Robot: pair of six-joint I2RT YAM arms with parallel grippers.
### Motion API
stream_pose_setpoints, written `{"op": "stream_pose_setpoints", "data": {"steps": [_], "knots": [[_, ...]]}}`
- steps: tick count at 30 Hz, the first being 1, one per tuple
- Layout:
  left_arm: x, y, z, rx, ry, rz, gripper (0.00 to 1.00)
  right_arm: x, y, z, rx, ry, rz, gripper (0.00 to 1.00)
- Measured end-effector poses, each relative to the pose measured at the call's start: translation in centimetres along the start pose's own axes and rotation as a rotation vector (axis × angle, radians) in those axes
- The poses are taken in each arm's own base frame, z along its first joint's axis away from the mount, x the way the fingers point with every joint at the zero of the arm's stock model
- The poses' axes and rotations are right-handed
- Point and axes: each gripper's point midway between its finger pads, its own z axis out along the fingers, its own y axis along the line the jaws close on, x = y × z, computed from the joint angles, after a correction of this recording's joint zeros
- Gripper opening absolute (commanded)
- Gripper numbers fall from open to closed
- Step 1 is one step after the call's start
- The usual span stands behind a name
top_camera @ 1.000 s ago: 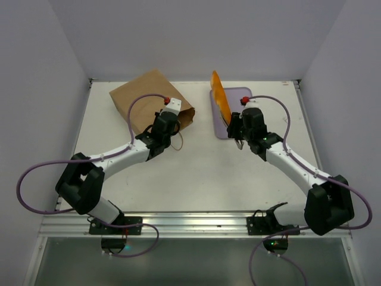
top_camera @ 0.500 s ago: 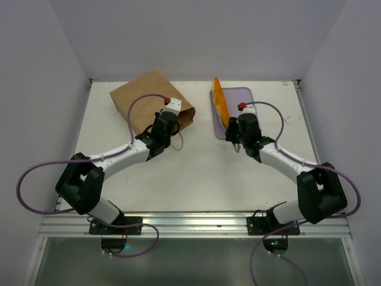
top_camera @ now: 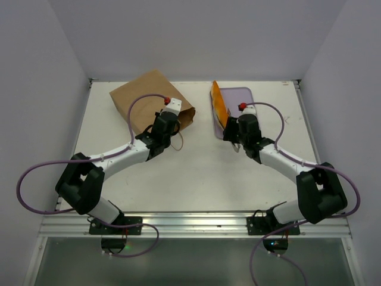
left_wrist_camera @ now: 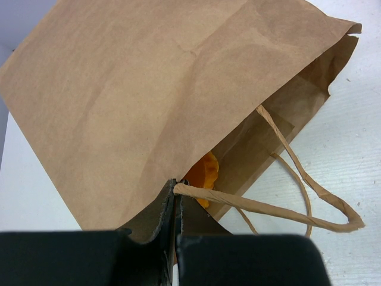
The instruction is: Take the fake bread out of the paper bag
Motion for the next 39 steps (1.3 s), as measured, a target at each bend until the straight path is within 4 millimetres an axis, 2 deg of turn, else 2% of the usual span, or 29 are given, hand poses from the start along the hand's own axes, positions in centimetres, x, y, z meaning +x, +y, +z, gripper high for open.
{"op": "stream_pose_setpoints", "data": {"steps": [10,18,23,27,29,35,39], "knots": [[0.0,0.0,0.0,0.0,0.0,0.0,0.0,-0.1,0.0,-0.2,0.001,-0.001,-0.005,0.6],[-0.1,0.1,-0.1,-0.001,-0.004,-0.003,0.0,-2.1,0.5,-2.9,-0.025,-0.045,-0.028,0.59],[-0.1,0.1,-0.1,0.0,-0.004,-0.002,0.0,-2.7,2.3,-5.5,-0.075,-0.065,-0.056,0.59],[0.0,0.1,-0.1,0.0,-0.002,-0.002,0.0,-1.8,6.0,-7.5,-0.158,-0.042,-0.123,0.59],[0.0,0.1,-0.1,0.0,-0.002,-0.002,0.0,-1.2,7.2,-8.2,-0.197,-0.027,-0.135,0.59],[-0.1,0.1,-0.2,-0.001,-0.004,-0.007,0.0,-0.5,7.9,-9.6,-0.235,-0.013,-0.111,0.58],[-0.1,0.2,-0.3,-0.001,-0.006,-0.014,0.0,0.7,8.4,-10.0,-0.261,0.013,-0.101,0.58]]}}
